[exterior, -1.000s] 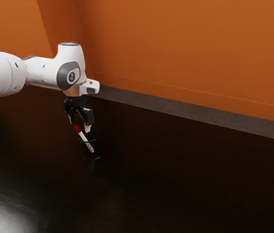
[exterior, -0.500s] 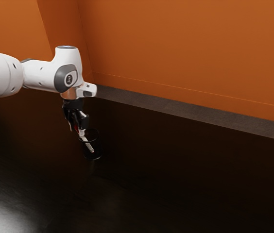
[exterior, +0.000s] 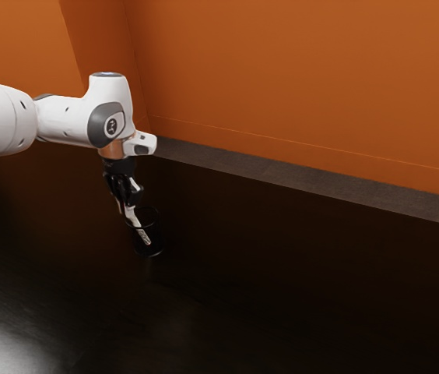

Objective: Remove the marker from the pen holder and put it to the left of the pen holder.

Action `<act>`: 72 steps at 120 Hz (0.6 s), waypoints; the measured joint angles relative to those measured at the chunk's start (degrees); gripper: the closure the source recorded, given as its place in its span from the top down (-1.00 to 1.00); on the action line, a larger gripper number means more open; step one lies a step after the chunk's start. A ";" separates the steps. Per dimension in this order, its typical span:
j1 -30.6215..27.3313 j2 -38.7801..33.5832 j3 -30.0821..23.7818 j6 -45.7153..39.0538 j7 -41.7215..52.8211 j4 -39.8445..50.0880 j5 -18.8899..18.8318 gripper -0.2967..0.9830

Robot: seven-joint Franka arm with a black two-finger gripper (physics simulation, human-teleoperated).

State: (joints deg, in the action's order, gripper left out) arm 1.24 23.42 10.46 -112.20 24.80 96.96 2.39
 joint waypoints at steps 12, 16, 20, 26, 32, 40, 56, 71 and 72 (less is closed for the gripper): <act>0.02 0.00 0.01 -0.18 0.04 0.00 -0.03 -0.55; 0.06 0.00 0.01 -0.28 0.04 0.00 -0.05 -0.57; 0.08 0.00 -0.03 -0.38 0.04 -0.01 -0.09 -0.58; 0.11 0.00 -0.08 -0.56 0.04 -0.10 -0.05 -0.60; 0.21 -0.03 -0.27 -0.75 0.02 -0.32 -0.03 -0.61; 0.40 -0.55 -0.49 -1.07 -0.03 -0.51 -0.08 -0.62; 0.75 -3.01 -0.56 -1.24 -0.19 -0.55 -0.18 -0.64; 1.40 -9.12 -0.55 0.17 -0.42 -0.32 -0.45 -0.65; 1.46 -9.69 -0.55 0.36 -0.43 -0.30 -0.49 -0.65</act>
State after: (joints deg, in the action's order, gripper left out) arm 2.70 13.73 9.91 -111.84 24.36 96.67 1.90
